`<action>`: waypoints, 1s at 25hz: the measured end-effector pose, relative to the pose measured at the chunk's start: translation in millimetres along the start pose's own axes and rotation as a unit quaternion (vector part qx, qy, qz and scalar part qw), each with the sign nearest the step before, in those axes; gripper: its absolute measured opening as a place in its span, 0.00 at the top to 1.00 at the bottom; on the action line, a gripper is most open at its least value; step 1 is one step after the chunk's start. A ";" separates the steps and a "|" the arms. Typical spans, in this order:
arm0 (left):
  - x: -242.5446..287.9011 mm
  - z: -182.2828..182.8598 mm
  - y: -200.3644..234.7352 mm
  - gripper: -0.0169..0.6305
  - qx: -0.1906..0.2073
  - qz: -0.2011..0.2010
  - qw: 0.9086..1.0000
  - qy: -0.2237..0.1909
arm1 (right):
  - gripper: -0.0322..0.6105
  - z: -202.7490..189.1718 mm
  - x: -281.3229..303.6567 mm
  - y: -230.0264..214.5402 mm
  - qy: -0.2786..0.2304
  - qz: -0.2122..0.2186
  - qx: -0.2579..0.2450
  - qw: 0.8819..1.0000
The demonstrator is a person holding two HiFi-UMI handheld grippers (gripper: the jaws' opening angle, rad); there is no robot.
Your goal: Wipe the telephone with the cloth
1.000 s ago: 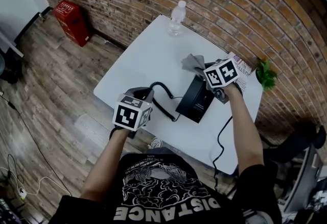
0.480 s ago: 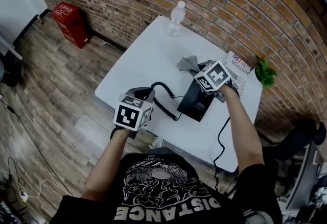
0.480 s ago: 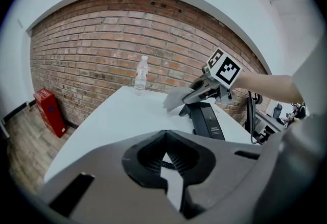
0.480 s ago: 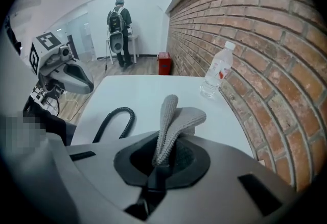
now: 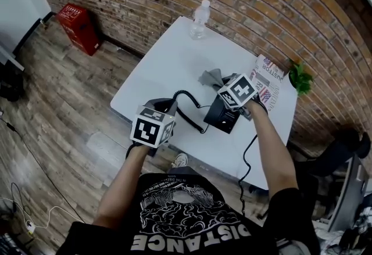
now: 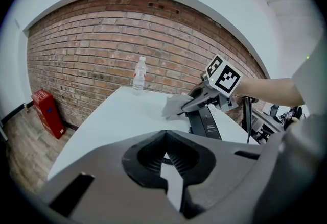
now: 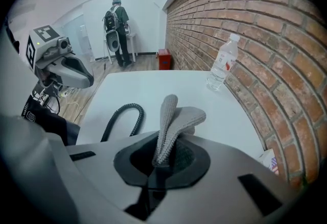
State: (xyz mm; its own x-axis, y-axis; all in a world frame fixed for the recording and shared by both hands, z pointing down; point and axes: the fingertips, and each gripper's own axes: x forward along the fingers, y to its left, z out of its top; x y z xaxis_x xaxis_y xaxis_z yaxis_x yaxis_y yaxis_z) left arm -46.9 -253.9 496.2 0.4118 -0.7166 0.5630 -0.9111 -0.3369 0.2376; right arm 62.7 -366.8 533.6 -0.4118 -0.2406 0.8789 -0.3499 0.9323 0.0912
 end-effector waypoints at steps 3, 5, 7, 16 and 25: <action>-6.1 -2.9 2.1 0.96 0.004 -0.003 1.000 0.004 | 0.93 -2.5 1.7 8.5 0.001 0.000 0.009 1.000; -10.5 -3.2 4.8 0.96 0.005 -0.005 1.000 0.004 | 0.93 -3.1 1.7 14.1 0.001 -0.001 0.016 1.000; -13.5 -3.4 5.4 0.96 0.008 -0.008 1.000 0.006 | 0.93 -6.3 1.6 19.1 0.001 -0.002 0.024 1.000; -18.6 -7.7 -1.7 0.96 0.019 -0.030 0.999 0.012 | 0.93 -20.7 3.3 40.1 -0.002 -0.005 0.061 0.998; -23.7 -18.9 -4.1 0.96 0.026 -0.049 0.998 0.020 | 0.93 -28.4 7.9 59.0 -0.015 -0.022 0.096 0.995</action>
State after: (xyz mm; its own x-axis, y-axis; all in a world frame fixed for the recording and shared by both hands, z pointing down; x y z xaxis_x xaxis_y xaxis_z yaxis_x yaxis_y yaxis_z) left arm -53.3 -224.0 496.8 0.4965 -0.6543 0.5705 -0.8641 -0.4353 0.2527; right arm 62.8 -306.0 559.2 -0.4161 -0.2903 0.8617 -0.5213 0.8527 0.0356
